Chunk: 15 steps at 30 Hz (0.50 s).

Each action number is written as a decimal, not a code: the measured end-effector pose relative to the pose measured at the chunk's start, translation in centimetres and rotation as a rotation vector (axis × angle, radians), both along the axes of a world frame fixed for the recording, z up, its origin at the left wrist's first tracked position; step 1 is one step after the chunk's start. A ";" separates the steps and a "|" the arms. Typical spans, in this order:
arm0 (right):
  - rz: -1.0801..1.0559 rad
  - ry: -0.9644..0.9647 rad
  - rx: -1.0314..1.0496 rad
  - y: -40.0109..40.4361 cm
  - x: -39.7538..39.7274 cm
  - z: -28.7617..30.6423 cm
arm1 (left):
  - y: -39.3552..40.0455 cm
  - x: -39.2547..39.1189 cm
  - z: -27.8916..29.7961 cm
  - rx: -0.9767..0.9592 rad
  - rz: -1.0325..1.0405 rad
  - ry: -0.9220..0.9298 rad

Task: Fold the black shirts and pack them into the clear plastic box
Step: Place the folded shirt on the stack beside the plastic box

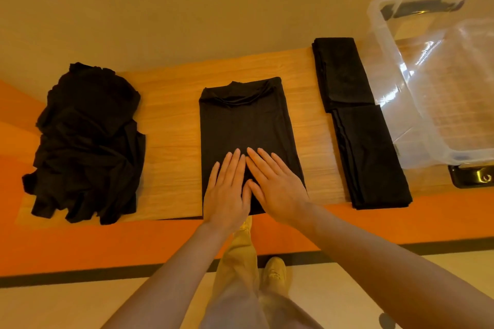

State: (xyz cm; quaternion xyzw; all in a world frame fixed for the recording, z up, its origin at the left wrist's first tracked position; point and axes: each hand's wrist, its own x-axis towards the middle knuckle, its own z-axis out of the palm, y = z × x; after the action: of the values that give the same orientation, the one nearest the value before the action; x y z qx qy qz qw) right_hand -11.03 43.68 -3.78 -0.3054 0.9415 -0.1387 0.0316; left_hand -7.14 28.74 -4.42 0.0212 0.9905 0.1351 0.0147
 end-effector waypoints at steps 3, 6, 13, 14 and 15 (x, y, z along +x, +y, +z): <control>0.011 -0.046 0.085 2.1 -0.4 -0.9 | -1.2 0.4 -0.5 -0.103 -0.039 -0.041; -0.060 -0.076 0.114 4.4 -0.7 -1.0 | -2.8 0.9 -0.6 -0.153 -0.066 -0.064; -0.164 -0.133 0.109 7.5 0.1 -0.1 | -5.3 1.5 0.2 -0.145 -0.067 -0.112; -0.181 -0.141 0.089 7.5 0.1 0.2 | -5.5 1.2 0.5 -0.121 -0.065 -0.100; -0.189 -0.140 0.065 7.1 -0.1 0.6 | -5.6 0.7 0.9 -0.085 -0.061 -0.078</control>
State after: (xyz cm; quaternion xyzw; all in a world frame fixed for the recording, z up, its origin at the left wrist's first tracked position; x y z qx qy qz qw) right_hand -11.12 50.81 -3.19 -0.2037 0.9656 -0.1315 0.0941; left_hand -6.45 23.18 -3.51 0.0455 0.9929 0.0932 0.0581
